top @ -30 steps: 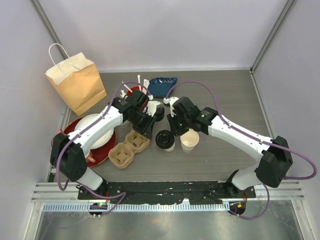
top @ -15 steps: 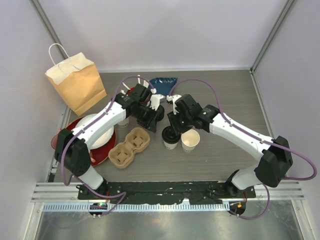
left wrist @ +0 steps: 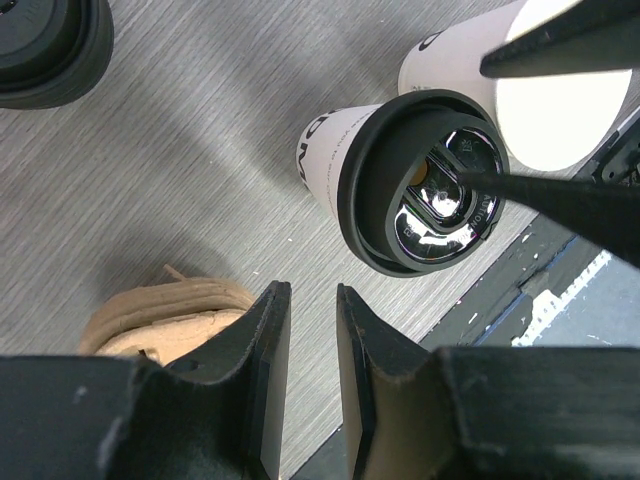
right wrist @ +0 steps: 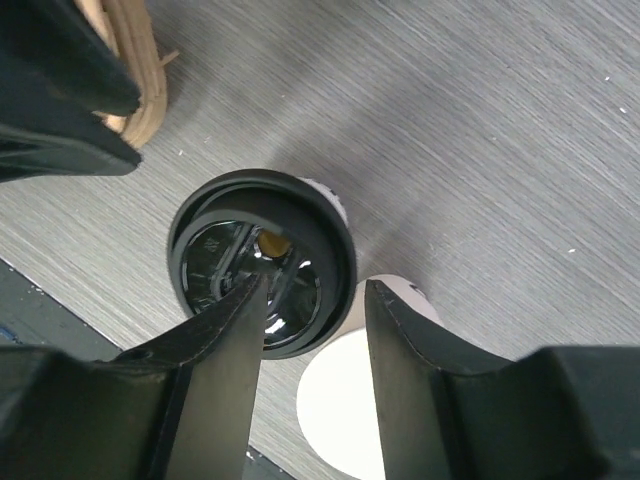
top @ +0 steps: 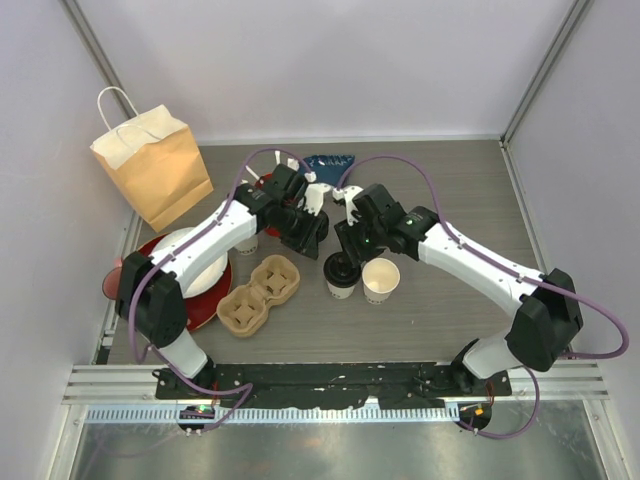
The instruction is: Pack the takeout coffee
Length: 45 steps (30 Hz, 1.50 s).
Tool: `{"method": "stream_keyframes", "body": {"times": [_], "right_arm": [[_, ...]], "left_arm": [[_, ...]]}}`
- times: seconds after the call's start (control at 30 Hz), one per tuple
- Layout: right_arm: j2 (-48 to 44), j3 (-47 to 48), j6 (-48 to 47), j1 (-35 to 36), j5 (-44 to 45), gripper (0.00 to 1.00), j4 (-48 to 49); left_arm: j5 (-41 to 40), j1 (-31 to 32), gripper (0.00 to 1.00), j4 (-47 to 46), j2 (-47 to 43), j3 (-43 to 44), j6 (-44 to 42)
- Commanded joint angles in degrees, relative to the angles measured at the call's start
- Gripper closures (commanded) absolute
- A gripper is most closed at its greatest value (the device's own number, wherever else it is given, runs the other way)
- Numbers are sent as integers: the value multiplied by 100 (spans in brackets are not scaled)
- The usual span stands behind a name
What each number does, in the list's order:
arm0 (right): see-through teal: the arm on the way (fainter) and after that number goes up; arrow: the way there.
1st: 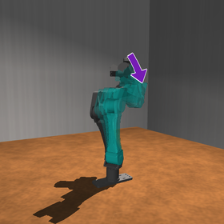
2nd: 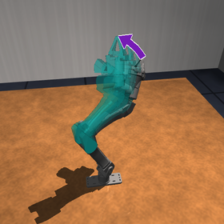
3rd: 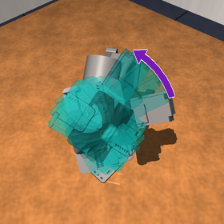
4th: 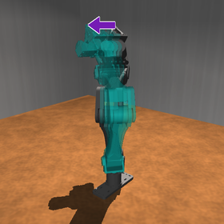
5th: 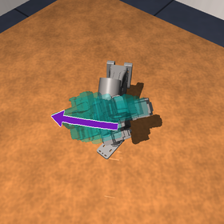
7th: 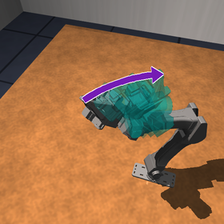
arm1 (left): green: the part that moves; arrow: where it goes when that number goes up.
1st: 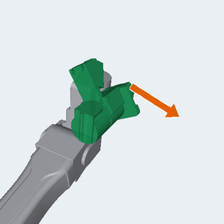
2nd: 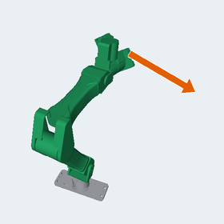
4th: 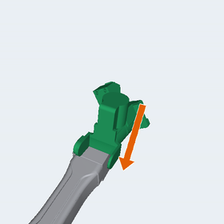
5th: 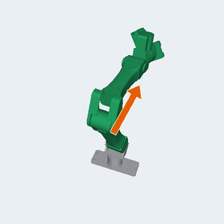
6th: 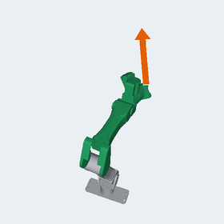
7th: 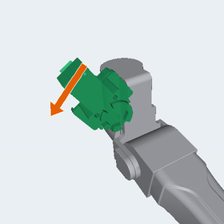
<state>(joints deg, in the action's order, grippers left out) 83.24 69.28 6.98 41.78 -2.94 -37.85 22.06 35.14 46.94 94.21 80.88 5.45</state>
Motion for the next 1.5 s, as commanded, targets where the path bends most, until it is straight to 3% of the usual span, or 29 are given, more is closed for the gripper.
{"method": "stream_keyframes", "body": {"times": [0.0,0.37,0.77,1.0,1.1,1.27,1.47], "right_arm": [[69,218,-478,-170,-382,52,374],[465,227,-909,-170,-866,55,436],[904,498,-2280,-170,-2174,62,445],[1247,763,-2939,-170,-2975,60,348],[1238,824,-3211,-170,-3168,56,339],[1011,824,-3274,-170,-2915,40,418],[615,868,-2572,-170,-2668,33,681]], "left_arm": [[-9,-7,71,-141,-272,7,-36],[210,-94,72,-71,-307,-143,52],[615,-226,71,-228,-720,-802,430],[624,-226,71,-510,-896,-1188,658],[615,-226,71,-642,-905,-1233,782],[624,-226,71,-756,-835,-1180,905],[615,-314,72,-712,-887,-1083,905]]}}
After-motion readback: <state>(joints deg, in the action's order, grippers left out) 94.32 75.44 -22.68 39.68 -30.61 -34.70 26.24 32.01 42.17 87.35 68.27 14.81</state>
